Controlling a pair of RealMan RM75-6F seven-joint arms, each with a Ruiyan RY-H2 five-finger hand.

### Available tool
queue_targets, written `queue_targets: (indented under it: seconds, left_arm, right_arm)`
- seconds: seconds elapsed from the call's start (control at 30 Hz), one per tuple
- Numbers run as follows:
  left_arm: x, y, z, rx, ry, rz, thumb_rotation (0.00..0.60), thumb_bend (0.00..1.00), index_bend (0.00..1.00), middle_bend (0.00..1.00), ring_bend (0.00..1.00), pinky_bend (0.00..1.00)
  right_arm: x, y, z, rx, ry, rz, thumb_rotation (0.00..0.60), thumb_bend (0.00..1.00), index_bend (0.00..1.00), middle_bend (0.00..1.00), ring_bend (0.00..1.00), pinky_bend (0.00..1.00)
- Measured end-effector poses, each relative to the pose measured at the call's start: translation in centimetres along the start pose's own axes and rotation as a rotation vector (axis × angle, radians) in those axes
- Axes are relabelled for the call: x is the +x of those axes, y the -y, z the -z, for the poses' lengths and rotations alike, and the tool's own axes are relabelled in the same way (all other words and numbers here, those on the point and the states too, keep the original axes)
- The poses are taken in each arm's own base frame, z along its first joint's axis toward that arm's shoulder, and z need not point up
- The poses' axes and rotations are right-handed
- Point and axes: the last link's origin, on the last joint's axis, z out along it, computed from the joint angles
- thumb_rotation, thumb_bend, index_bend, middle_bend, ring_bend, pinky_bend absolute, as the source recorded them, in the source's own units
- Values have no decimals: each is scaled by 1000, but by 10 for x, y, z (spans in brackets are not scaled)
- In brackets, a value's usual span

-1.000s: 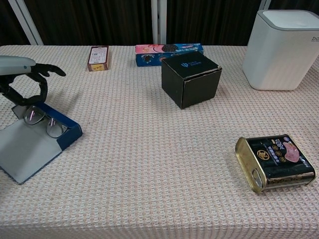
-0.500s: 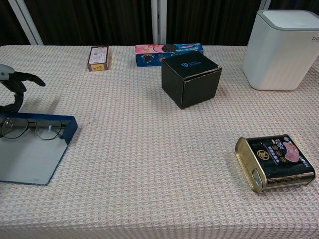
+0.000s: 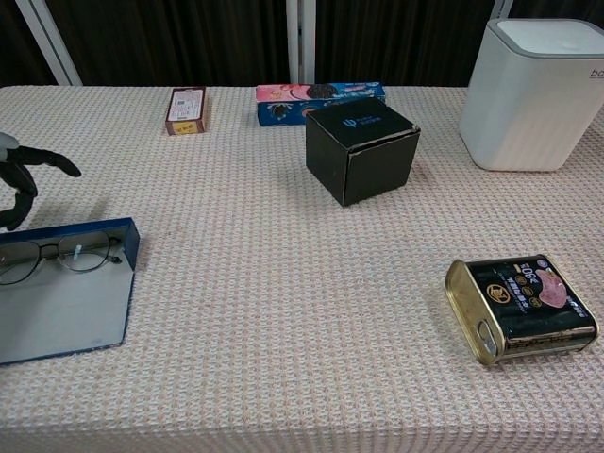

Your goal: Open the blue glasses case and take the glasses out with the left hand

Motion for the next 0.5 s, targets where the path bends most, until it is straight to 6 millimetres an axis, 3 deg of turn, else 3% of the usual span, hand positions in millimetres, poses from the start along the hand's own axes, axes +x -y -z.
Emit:
queue_targets:
  seconds: [0.1, 0.23, 0.3, 0.5]
  left_arm:
    - [0, 0, 2, 0, -7, 4, 600, 506, 74, 474, 190, 177]
    - [2, 0, 2, -2, -35, 13, 600, 352, 98, 234, 112, 187]
    - [3, -1, 2, -7, -70, 21, 600, 320, 130, 173, 95, 193]
    - [0, -4, 5, -48, -150, 79, 600, 308, 185, 133, 71, 191]
  right_arm:
    - [1, 0, 0, 0, -4, -1, 600, 229, 0, 0, 0, 0]
    - [2, 0, 1, -1, -10, -2, 600, 229, 0, 0, 0, 0]
    - [3, 0, 1, -1, -13, -3, 600, 229, 0, 0, 0, 0]
    - [6, -1, 1, -7, -26, -5, 600, 229, 0, 0, 0, 0]
